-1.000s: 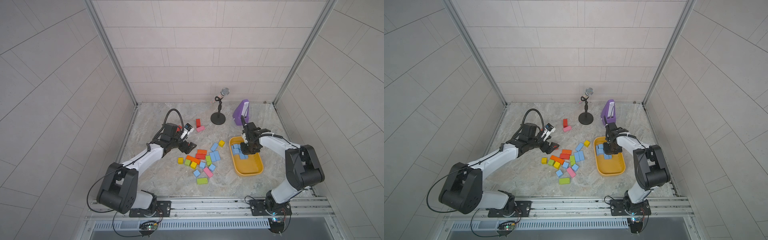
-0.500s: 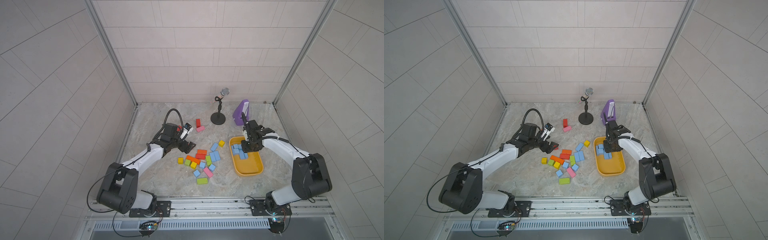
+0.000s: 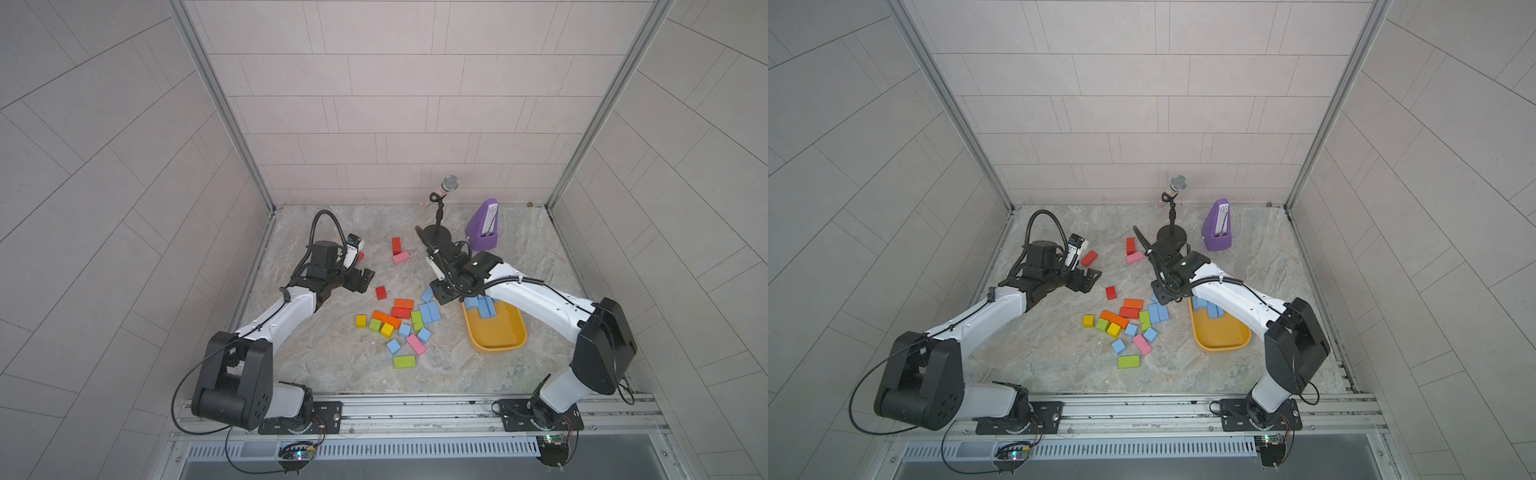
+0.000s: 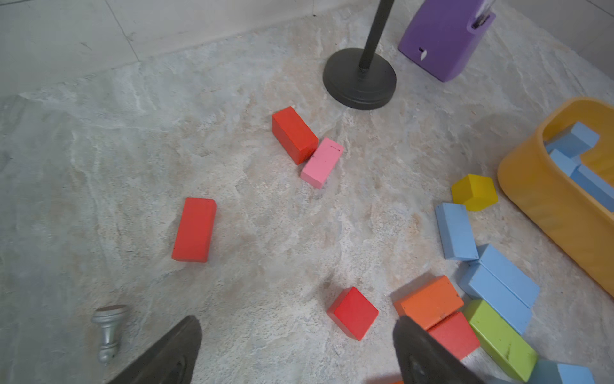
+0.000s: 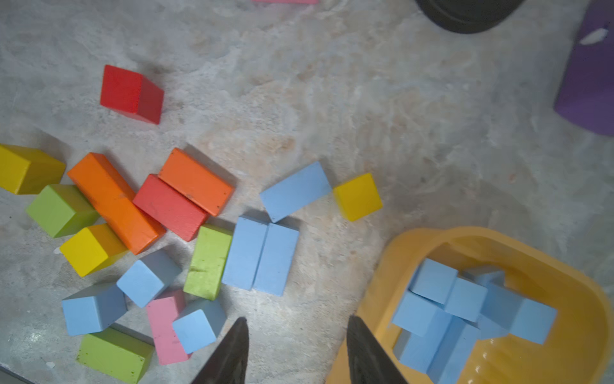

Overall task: Pick out the blue building blocks
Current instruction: Pick up the building block from the center of the board.

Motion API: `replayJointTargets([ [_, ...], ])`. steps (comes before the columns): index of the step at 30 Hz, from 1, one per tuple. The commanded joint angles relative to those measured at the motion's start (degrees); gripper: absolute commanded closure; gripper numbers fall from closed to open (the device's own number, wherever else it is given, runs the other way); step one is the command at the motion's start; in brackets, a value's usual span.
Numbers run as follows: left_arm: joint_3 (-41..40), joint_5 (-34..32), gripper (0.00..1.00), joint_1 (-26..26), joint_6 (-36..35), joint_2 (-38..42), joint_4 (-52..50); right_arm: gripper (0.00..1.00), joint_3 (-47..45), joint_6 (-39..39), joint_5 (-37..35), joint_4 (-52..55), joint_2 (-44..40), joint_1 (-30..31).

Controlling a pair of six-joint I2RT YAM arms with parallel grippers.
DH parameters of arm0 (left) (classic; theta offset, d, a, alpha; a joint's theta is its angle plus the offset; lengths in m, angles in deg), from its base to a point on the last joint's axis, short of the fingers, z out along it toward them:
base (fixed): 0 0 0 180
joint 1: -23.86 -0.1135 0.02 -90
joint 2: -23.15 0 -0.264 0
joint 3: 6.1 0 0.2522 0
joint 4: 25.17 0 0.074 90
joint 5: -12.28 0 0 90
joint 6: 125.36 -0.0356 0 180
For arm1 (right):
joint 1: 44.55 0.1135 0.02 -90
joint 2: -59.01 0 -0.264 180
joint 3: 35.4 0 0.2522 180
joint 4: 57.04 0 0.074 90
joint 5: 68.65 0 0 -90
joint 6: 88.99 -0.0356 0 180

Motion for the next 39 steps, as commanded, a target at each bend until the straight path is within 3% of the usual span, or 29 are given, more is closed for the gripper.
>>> replayJointTargets([
  [1,-1.0,-0.1,0.04,-2.7,2.9,1.6,2.4,0.50,3.5,1.4,-0.5,2.4,4.1,4.0],
  [8,-0.8,2.5,0.04,-6.7,5.0,1.5,2.6,0.48,6.1,9.2,-1.3,1.1,10.3,12.6],
  [25,-1.0,3.6,0.05,-6.8,4.6,1.5,2.7,0.48,8.5,11.7,5.6,0.3,19.3,13.8],
  [32,-1.4,4.9,0.05,-6.7,4.2,1.3,3.4,0.60,9.3,12.1,6.0,1.2,22.0,13.8],
  [39,-3.8,9.8,0.06,-6.5,4.2,0.3,8.5,0.81,9.9,12.4,5.1,1.8,20.7,13.5],
])
